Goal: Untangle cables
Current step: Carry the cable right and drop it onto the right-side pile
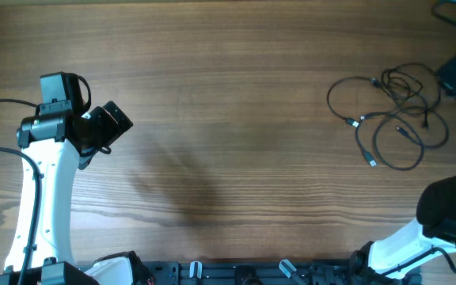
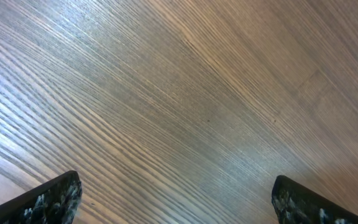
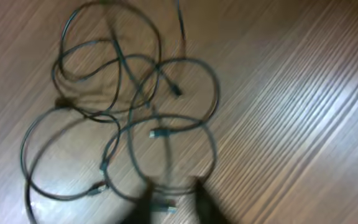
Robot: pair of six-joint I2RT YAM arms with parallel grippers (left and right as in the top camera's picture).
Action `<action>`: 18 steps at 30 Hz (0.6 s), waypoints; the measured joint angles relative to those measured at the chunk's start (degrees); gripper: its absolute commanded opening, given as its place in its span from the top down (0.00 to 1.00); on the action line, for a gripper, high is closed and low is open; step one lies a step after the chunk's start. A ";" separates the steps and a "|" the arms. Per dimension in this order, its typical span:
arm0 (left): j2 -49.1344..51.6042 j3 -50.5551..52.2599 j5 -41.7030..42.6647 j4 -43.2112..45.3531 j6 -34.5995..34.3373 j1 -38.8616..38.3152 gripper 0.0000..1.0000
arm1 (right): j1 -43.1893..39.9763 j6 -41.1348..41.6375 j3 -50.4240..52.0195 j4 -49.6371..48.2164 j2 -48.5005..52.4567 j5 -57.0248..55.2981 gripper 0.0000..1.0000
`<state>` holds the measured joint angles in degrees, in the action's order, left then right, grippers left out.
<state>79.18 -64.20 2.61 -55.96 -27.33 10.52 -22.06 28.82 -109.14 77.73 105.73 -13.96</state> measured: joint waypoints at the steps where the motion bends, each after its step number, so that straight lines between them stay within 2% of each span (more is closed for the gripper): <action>1: 0.00 0.00 0.00 -0.04 0.00 0.00 0.00 | -1.14 -0.02 0.00 -0.39 0.00 0.83 0.10; 4: 0.00 0.00 0.00 -0.09 0.00 0.00 0.00 | -3.28 -0.55 0.00 -0.94 0.00 3.85 0.09; 9: 0.00 0.00 0.00 -0.11 0.00 0.00 0.00 | -3.30 -6.51 0.00 -1.57 0.00 13.31 0.08; 13: 0.00 0.00 0.46 0.59 0.00 0.00 0.00 | -1.36 -13.07 0.00 -0.52 0.00 21.86 0.05; 18: 0.00 0.02 1.88 5.57 0.11 -1.38 0.01 | 3.85 -20.37 0.00 -0.35 0.00 29.62 0.00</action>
<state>79.18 -64.18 4.49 -50.39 -27.22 9.15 -18.22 8.45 -109.14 77.38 105.73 15.66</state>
